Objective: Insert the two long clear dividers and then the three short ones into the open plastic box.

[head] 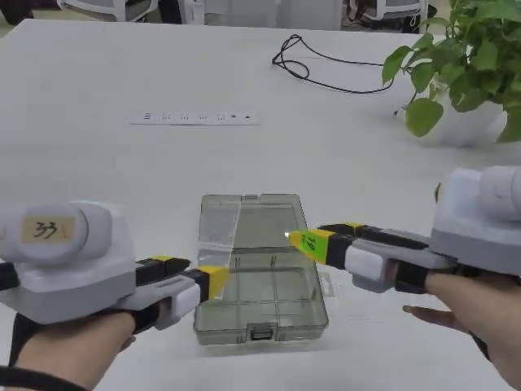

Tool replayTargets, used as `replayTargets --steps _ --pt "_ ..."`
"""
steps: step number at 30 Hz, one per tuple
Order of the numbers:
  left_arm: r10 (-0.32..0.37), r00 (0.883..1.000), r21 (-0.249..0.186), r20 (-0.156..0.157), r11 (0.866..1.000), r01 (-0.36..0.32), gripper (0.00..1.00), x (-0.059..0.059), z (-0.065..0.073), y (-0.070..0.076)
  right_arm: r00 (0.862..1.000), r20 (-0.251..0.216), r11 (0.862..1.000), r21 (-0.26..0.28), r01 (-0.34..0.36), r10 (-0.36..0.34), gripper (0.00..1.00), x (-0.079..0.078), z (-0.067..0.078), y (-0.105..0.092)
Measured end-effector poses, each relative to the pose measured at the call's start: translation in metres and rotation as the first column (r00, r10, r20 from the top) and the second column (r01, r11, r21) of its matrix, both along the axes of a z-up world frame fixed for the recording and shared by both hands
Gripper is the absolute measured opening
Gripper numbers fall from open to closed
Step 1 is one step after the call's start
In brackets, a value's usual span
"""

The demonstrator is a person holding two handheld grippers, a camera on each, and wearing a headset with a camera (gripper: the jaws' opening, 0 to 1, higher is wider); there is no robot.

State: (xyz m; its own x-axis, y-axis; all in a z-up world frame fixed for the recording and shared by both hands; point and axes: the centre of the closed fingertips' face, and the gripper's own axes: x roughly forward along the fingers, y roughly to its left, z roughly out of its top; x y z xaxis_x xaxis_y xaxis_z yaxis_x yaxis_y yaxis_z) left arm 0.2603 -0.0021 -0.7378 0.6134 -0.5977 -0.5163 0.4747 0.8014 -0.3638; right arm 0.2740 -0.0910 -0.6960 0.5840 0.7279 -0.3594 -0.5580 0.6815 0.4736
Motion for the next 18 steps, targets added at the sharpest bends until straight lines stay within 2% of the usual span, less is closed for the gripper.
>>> replayTargets --steps 1,4,8,11,13,18 --pt "-0.005 1.000 -0.002 0.004 1.000 0.005 0.30 -0.001 0.001 -0.003 1.000 -0.028 1.000 0.009 0.006 -0.006 0.34 0.001 -0.003 0.005" --pt "-0.019 1.000 -0.002 0.009 1.000 0.019 0.30 -0.002 0.001 -0.009 0.998 -0.055 1.000 0.013 -0.016 0.017 0.30 0.002 -0.008 0.018" --pt "-0.032 0.999 -0.012 0.015 0.999 0.032 0.30 -0.005 0.003 -0.016 0.995 -0.094 0.999 0.046 -0.018 0.023 0.27 0.004 -0.010 0.031" --pt "-0.037 0.999 -0.015 0.016 0.999 0.037 0.30 -0.007 0.003 -0.020 0.993 -0.115 0.999 0.053 -0.009 0.015 0.22 0.008 -0.014 0.031" --pt "-0.042 0.999 -0.013 0.023 0.999 0.043 0.30 -0.008 0.004 -0.022 0.989 -0.145 0.997 0.076 -0.003 0.014 0.19 0.006 -0.015 0.036" --pt "-0.046 0.999 -0.020 0.027 0.999 0.046 0.30 -0.009 0.005 -0.026 0.986 -0.165 0.996 0.085 -0.003 0.017 0.13 0.002 -0.015 0.041"
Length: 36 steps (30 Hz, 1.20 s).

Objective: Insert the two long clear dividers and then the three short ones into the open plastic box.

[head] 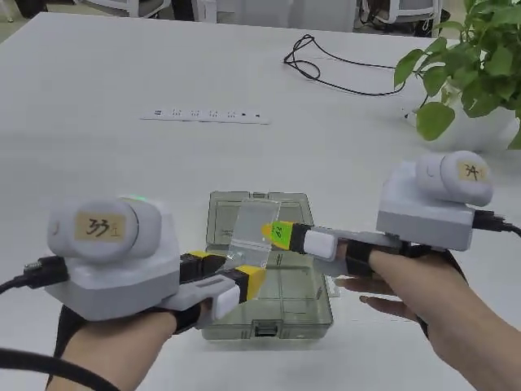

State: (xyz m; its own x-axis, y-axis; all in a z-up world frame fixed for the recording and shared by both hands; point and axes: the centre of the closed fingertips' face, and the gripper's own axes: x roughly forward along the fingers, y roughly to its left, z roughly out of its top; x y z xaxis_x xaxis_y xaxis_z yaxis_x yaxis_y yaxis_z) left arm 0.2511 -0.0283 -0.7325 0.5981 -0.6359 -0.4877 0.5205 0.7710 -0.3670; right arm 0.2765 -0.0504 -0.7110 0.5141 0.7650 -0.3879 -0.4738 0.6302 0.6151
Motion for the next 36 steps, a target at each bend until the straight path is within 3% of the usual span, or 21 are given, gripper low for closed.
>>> replayTargets --steps 10,15,17,21,24,29,32,36 --pt "0.003 1.000 -0.011 0.005 1.000 -0.003 0.30 0.000 0.001 -0.006 1.000 -0.021 1.000 -0.001 -0.006 0.006 0.05 -0.002 -0.002 0.002" --pt "0.011 1.000 -0.021 0.000 1.000 -0.011 0.30 0.000 0.000 -0.007 0.999 -0.031 1.000 0.003 -0.006 0.006 0.04 0.001 -0.004 0.000" --pt "0.010 1.000 -0.022 -0.006 1.000 -0.010 0.30 -0.001 -0.001 -0.008 0.998 -0.058 1.000 0.025 -0.013 0.015 0.03 -0.002 -0.003 0.002" --pt "0.015 1.000 -0.027 -0.010 1.000 -0.015 0.30 -0.001 -0.003 -0.009 0.998 -0.053 1.000 0.004 -0.023 0.023 0.02 0.002 -0.003 0.001" --pt "0.018 1.000 -0.040 -0.009 0.999 -0.018 0.31 -0.001 -0.003 -0.009 0.997 -0.075 1.000 0.006 -0.024 0.024 0.02 0.002 -0.003 0.000" --pt "-0.013 1.000 -0.016 0.026 1.000 0.014 0.32 -0.001 -0.004 -0.010 0.996 -0.088 1.000 -0.001 -0.027 0.027 0.02 0.000 -0.003 0.001" --pt "-0.044 0.998 0.015 0.053 0.999 0.043 0.44 -0.003 -0.006 -0.008 0.995 -0.098 1.000 -0.006 -0.026 0.025 0.02 0.001 -0.003 0.000" --pt "-0.120 0.986 0.103 0.118 0.989 0.108 0.59 -0.005 -0.012 0.002 0.990 -0.142 1.000 -0.011 -0.011 0.009 0.02 0.006 -0.006 -0.007"
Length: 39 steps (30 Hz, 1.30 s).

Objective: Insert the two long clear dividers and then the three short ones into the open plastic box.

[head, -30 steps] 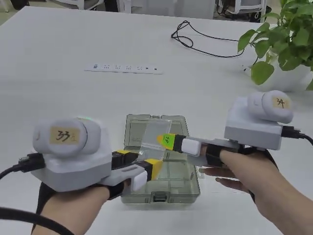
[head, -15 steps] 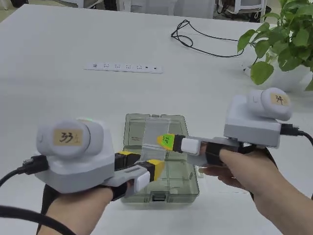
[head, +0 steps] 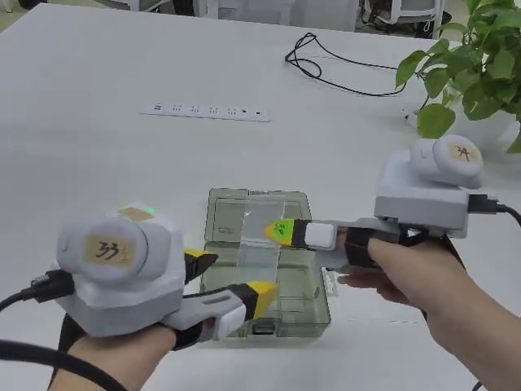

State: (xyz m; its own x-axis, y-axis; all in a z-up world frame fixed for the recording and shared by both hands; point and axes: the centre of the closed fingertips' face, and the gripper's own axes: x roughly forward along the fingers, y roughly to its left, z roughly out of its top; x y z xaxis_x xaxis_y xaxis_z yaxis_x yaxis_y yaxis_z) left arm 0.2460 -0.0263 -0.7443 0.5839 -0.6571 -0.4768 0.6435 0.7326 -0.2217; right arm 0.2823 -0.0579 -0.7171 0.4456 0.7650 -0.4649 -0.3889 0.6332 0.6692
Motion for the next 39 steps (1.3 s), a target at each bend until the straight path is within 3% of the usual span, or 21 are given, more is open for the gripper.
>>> replayTargets --steps 4,8,12,14,17,22,23,26,29,32,36,39 --pt "-0.057 0.997 0.102 0.046 0.993 0.052 0.76 -0.003 -0.010 0.013 1.000 -0.026 0.999 -0.030 0.014 -0.015 0.02 0.003 -0.003 -0.008" --pt "-0.077 0.994 0.159 0.077 0.985 0.064 0.88 -0.004 -0.018 0.025 0.998 -0.060 0.998 -0.060 0.012 -0.016 0.02 0.002 -0.003 -0.011" --pt "-0.079 0.992 0.164 0.103 0.985 0.062 0.94 -0.007 -0.017 0.032 0.996 -0.087 0.995 -0.103 -0.001 -0.008 0.02 0.005 -0.006 -0.015" --pt "-0.087 0.988 0.173 0.131 0.983 0.063 0.97 -0.007 -0.016 0.034 0.993 -0.118 0.991 -0.131 -0.024 0.008 0.02 0.005 -0.008 -0.017" --pt "-0.084 0.984 0.186 0.159 0.981 0.054 0.98 -0.007 -0.016 0.037 0.989 -0.146 0.980 -0.195 -0.044 0.015 0.02 0.009 -0.015 -0.022" --pt "-0.083 0.980 0.207 0.180 0.977 0.045 0.94 -0.005 -0.015 0.039 0.973 -0.231 0.967 -0.241 -0.079 0.021 0.02 0.009 -0.021 -0.025" --pt "-0.080 0.979 0.203 0.186 0.978 0.041 0.94 -0.005 -0.014 0.038 0.972 -0.236 0.968 -0.238 -0.074 0.016 0.02 0.015 -0.021 -0.026" --pt "-0.077 0.979 0.198 0.188 0.979 0.039 0.93 -0.006 -0.015 0.037 0.955 -0.296 0.954 -0.281 -0.108 0.021 0.02 0.008 -0.030 -0.029" --pt "-0.096 0.978 0.224 0.184 0.973 0.053 0.93 -0.009 -0.021 0.036 0.938 -0.347 0.952 -0.284 -0.114 0.009 0.02 0.007 -0.036 -0.031" --pt "-0.101 0.977 0.226 0.186 0.972 0.058 0.93 -0.009 -0.020 0.035 0.928 -0.373 0.928 -0.346 -0.140 0.001 0.02 0.008 -0.044 -0.039" --pt "-0.104 0.977 0.228 0.186 0.972 0.060 0.92 -0.010 -0.021 0.035 0.910 -0.413 0.924 -0.358 -0.132 -0.030 0.02 0.008 -0.048 -0.041" --pt "-0.105 0.976 0.229 0.190 0.972 0.060 0.91 -0.010 -0.021 0.035 0.895 -0.442 0.912 -0.388 -0.133 -0.058 0.02 0.006 -0.054 -0.046"
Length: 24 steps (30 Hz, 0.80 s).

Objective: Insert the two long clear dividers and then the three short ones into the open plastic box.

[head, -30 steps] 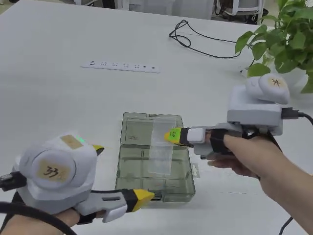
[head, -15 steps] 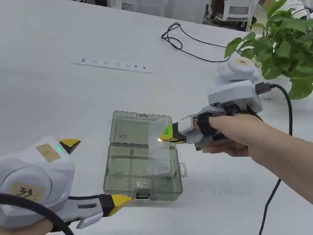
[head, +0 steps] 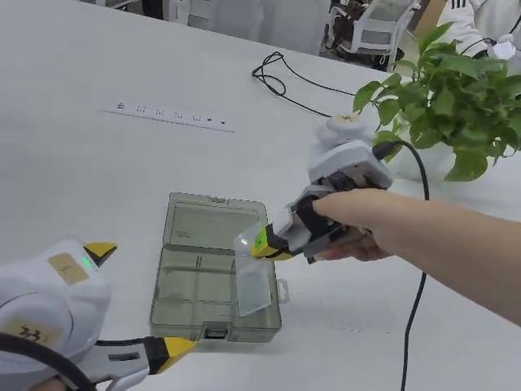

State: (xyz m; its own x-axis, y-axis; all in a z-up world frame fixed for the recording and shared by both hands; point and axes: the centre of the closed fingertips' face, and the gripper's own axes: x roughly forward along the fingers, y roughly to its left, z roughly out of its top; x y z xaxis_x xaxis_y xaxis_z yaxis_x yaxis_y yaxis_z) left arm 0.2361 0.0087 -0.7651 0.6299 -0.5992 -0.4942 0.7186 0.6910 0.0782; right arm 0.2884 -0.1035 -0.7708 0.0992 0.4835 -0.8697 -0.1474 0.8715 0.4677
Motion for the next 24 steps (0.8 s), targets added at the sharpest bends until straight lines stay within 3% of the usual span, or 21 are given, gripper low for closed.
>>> replayTargets --steps 6,10,12,24 --pt "-0.005 1.000 0.006 0.004 1.000 0.005 0.91 -0.001 -0.001 -0.001 0.999 -0.046 0.999 -0.034 0.019 -0.021 0.02 -0.006 -0.010 -0.002" --pt "-0.011 1.000 0.011 0.007 1.000 0.011 0.91 -0.001 -0.001 -0.001 0.993 -0.087 0.997 -0.032 0.071 -0.073 0.02 -0.007 -0.016 -0.001" --pt "-0.015 1.000 0.014 0.009 1.000 0.015 0.91 -0.002 -0.002 -0.001 0.996 -0.077 0.997 -0.069 0.045 -0.050 0.02 -0.009 -0.019 -0.001" --pt "-0.013 1.000 0.009 0.011 1.000 0.013 0.89 -0.002 -0.001 0.000 0.995 -0.086 0.994 -0.105 0.035 -0.044 0.02 -0.007 -0.026 -0.004"
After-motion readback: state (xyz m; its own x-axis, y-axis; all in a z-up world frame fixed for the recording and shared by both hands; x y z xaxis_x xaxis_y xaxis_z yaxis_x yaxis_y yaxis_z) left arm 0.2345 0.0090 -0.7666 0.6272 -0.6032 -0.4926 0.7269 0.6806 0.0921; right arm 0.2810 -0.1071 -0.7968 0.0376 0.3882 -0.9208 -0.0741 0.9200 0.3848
